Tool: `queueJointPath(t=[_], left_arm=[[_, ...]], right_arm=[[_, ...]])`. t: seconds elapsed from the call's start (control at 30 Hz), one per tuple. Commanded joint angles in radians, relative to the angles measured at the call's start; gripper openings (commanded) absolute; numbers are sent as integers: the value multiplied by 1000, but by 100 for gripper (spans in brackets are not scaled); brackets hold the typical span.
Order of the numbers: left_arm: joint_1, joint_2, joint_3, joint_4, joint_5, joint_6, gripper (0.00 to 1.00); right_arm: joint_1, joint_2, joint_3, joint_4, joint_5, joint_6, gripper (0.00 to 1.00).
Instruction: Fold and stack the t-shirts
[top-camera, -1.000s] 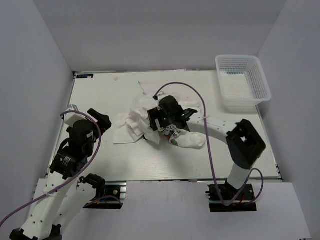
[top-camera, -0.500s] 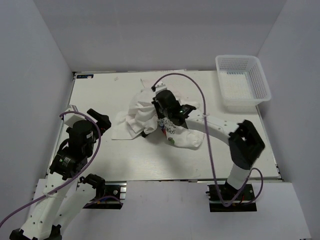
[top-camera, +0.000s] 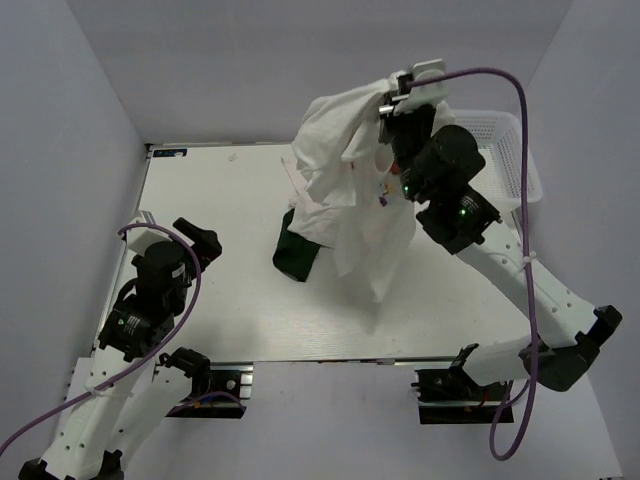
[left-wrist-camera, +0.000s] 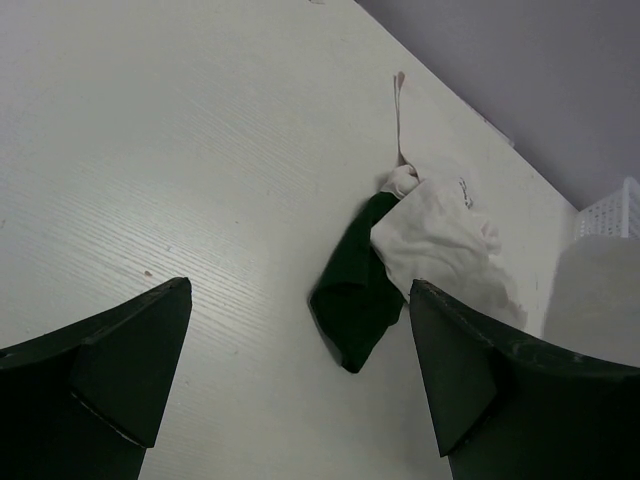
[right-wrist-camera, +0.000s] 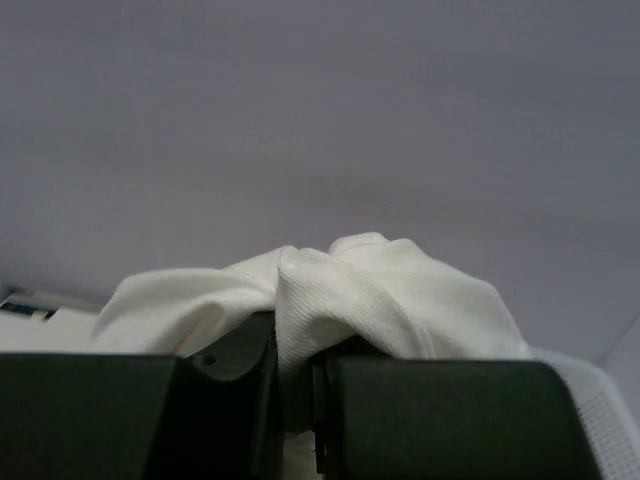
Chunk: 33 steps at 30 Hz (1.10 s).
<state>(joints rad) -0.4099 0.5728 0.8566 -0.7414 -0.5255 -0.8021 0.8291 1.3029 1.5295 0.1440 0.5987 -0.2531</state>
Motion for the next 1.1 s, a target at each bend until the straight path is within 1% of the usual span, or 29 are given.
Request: queueJointPath(t=[0.0,0.03,0.07,0.1,0.17,0.2,0.23,0.3,0.33,0.4,0.43,0.5,0.57,0.6,0.63,0.67,0.73,0.77,0.83,0.87,0.9,0.93,0.97,1.0,1.03,1.07], left_arm=[[-4,-2,5,-24,-14,-2,100],[-4,-2,5,-24,-24,-2,100],[-4,-2,5,-24,-24,-2,100],[-4,-2,5,-24,-24,-2,100],[-4,-13,5,-24,-24,-11,100],[-4,-13,15,-24,-24,-11,100],[-4,-13,15,-24,-24,-11,100],[-4,-13,15,-33,-24,-11,100],[-4,-13,15,-33,-24,-11,100],[-4,-13,15,-33,-24,-11,100],[-4,-13,15,-33,-24,-11,100],[-4,8,15,-33,-24,-2,100],[-4,22,25,-33,-24,-2,100],[-4,36,25,-33,-15,-2,100],[-4,36,35,-33,-14,9,100],[-4,48,35,-33,19,9,100],[-4,58,35,-23,54,52,100],[-4,58,35,-10,77,61,100],[-4,58,35,-10,78,70,100],[-4,67,35,-10,78,70,100],[-4,67,35,-1,87,70,100],[-4,81,35,11,87,82,100],[-4,81,35,11,87,83,100],[-4,105,35,25,99,92,100],[-4,116,35,36,99,104,100],[-4,128,35,36,111,104,100]], right_arm=[[-27,48,220,221,117,-184,0],[-30,61,248,220,133,-228,0],[-36,94,279,230,139,-244,0],[-50,105,353,232,148,-258,0],[-64,130,397,236,153,-301,0],[-73,150,456,238,154,-313,0],[-88,168,469,243,156,-351,0],[-107,200,514,316,179,-388,0],[-137,220,533,375,191,-447,0],[-165,243,558,429,202,-466,0],[-203,281,598,419,191,-468,0],[-244,333,616,410,188,-463,0],[-292,367,665,401,190,-453,0],[-329,396,682,361,188,-436,0],[-369,424,716,344,182,-386,0],[-418,447,728,323,162,-361,0],[-455,479,755,258,135,-284,0],[-510,493,759,253,121,-275,0],[-548,518,756,246,104,-265,0],[-606,524,732,244,99,-259,0],[-625,529,725,243,90,-235,0],[-669,539,718,232,84,-194,0],[-709,552,703,194,75,-145,0],[-747,561,698,174,22,-117,0],[-765,578,683,148,3,-76,0],[-778,594,673,131,-48,-54,0]])
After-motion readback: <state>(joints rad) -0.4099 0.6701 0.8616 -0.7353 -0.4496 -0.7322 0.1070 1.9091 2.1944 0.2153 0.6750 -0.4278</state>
